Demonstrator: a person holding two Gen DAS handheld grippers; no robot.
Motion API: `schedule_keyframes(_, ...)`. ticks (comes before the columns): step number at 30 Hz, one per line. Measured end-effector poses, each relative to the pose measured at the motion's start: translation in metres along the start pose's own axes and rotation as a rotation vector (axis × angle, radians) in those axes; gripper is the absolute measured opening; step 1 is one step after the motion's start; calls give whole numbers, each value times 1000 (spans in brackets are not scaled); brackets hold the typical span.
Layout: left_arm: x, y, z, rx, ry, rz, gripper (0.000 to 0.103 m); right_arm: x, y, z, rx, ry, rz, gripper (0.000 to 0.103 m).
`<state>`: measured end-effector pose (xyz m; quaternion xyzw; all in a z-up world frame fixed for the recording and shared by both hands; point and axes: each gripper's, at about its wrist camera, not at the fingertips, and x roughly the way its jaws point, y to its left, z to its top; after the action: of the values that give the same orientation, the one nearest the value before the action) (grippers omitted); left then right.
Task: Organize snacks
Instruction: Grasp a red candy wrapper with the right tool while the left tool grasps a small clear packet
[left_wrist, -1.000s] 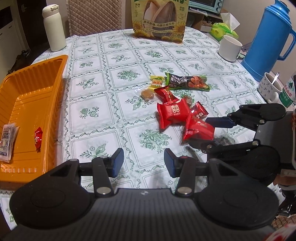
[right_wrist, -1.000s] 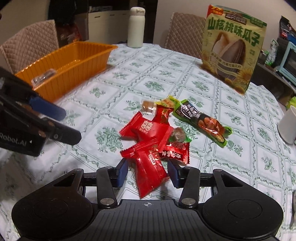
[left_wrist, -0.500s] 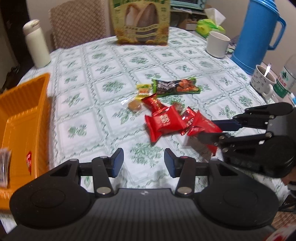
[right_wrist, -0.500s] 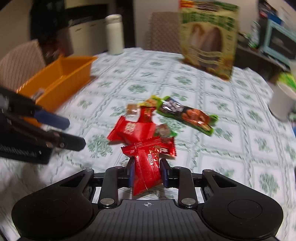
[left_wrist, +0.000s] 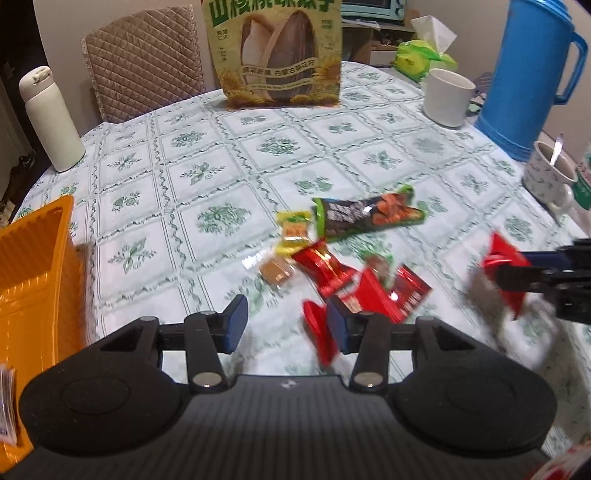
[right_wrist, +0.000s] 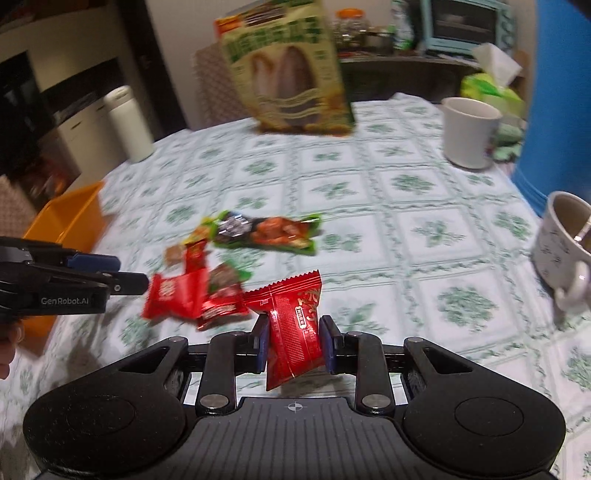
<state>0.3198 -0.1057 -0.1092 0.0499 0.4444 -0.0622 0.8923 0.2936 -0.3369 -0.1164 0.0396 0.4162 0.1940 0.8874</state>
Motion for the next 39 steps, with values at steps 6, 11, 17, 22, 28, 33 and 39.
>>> schedule_keyframes(6,23,10,15,-76,10,-15,41,-4,-19,4,61,-16,-44,29)
schedule_keyframes(11,42,10,23,-98,12,7,33,-5,-27,4,89,-18,-64,29)
schedule_keyframes(17,55,15,22,-106,30,17,26,-7,-34,2,114,-16,-80,29)
schedule_keyframes(22,54,15,20,-76,18,10,19,-4,-38,0,127,-5,-93,29)
schedule_keyframes(28,51,15,17,-59,22,-4,18,-3,-40,-1,129,2,-97,29)
schedule_keyframes(33,43,16,17,-64,13,-7,18,-4,-37,1,122,-1,-91,29)
schedule_keyframes(39,22,19,16,-93,-12,-16,18,-8,-32,3,110,-10,-79,29)
